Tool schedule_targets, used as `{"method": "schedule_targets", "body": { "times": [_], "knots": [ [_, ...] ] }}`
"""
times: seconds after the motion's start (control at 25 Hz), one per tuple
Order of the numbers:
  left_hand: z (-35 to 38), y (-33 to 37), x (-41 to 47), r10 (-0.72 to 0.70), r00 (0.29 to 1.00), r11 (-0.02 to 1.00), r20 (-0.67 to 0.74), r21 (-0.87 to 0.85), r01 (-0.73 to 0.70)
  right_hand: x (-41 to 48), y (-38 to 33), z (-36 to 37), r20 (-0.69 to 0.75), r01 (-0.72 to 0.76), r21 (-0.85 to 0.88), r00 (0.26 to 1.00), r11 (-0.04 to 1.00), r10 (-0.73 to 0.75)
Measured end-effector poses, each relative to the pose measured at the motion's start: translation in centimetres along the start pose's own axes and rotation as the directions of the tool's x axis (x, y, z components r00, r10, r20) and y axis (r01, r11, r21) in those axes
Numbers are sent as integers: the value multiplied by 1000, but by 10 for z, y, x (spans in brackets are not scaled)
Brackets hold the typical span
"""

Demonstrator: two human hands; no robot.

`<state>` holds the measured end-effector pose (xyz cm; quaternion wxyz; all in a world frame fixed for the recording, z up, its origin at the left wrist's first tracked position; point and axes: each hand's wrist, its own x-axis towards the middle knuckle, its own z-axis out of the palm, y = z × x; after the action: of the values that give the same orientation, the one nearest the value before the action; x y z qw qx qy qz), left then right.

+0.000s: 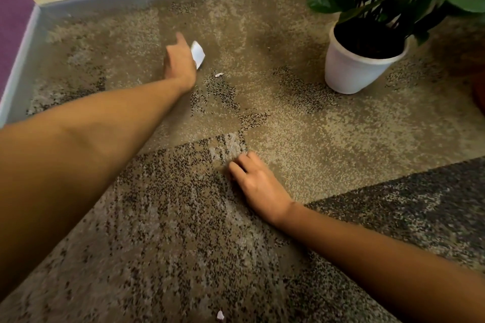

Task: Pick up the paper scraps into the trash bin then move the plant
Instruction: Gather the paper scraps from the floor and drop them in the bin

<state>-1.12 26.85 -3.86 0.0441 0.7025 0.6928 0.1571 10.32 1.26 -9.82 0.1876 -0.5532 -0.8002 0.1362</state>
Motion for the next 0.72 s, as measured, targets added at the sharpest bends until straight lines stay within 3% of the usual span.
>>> {"method": "schedule_targets", "body": {
  "times": [0.04, 0.16, 0.4, 0.72],
  "knots": [
    [-4, -2, 2, 62, 998, 998, -23, -9, -63, 0, 1, 2, -10, -4, 12, 1000, 1000, 4],
    [-4, -5, 0, 267, 960, 963, 79, 18, -269, -1, 2, 5, -31, -5, 22, 1000, 1000, 6],
    [21, 20, -2, 221, 945, 970, 240, 42, -238, 0, 5, 9, -45, -16, 16, 999, 1000, 17],
    [34, 25, -6, 287, 945, 951, 158, 70, -301, 1, 5, 5, -35, 10, 30, 999, 999, -9]
  ]
}}
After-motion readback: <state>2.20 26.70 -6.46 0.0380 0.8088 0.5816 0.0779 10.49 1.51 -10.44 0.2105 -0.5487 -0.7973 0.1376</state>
